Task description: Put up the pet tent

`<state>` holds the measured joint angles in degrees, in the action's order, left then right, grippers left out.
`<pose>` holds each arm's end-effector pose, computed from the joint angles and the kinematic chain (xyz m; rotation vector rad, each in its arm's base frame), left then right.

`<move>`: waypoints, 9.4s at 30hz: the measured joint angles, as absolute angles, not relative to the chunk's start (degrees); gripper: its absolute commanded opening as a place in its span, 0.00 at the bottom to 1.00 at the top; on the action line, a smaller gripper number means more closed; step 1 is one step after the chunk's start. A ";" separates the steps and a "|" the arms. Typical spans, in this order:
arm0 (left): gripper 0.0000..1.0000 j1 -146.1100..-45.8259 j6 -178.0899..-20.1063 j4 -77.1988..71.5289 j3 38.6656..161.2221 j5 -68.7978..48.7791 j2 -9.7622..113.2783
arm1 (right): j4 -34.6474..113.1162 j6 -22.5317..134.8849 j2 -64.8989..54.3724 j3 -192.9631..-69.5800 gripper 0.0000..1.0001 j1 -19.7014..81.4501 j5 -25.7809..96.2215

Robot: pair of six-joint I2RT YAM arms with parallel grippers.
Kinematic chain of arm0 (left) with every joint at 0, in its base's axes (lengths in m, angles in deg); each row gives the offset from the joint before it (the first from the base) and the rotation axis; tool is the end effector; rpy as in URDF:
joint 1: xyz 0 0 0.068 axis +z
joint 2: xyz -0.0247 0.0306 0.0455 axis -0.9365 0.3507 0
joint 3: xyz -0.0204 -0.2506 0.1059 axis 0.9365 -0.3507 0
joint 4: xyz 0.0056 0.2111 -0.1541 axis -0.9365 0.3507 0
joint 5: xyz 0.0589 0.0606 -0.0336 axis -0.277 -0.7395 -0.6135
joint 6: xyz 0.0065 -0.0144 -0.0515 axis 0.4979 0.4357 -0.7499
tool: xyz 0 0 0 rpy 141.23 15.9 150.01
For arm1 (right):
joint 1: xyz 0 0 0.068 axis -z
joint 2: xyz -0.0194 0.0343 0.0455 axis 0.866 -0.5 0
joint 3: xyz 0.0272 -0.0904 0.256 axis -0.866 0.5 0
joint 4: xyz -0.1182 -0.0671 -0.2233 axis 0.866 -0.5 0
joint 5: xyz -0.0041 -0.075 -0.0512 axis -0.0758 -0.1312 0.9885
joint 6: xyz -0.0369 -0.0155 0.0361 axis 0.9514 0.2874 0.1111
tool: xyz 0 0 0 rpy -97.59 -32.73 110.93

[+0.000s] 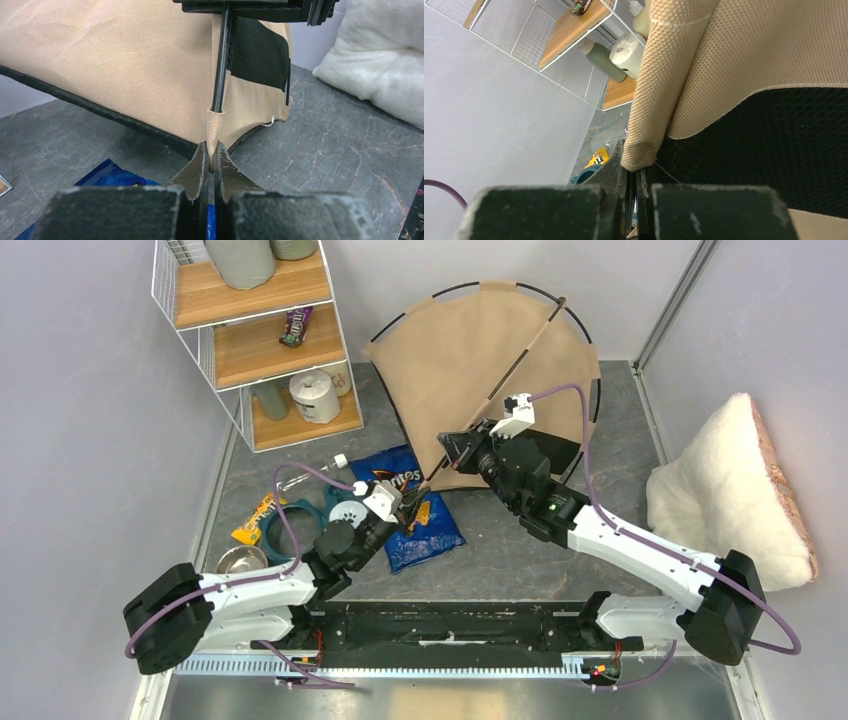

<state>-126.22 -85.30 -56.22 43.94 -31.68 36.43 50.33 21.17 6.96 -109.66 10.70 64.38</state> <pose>0.1236 -0.1734 0.2375 0.5094 1.3074 -0.6347 0.1948 0.2066 0.3469 0.1874 1.7102 0.8961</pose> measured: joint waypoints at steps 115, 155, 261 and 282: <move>0.82 -126.24 -97.43 -1.14 54.10 -54.19 -2.02 | 15.30 58.65 4.20 -139.21 0.00 43.01 28.36; 0.88 -126.24 -100.40 9.05 60.99 -60.79 1.74 | 5.79 24.27 -3.18 -148.04 0.55 12.10 68.25; 0.87 -126.24 -104.64 13.92 61.10 -58.35 4.97 | -5.71 51.57 1.30 -151.78 0.97 62.48 64.71; 0.87 -126.24 -104.64 16.46 63.63 -55.90 5.24 | -2.93 65.25 -2.94 -136.45 0.97 74.46 97.38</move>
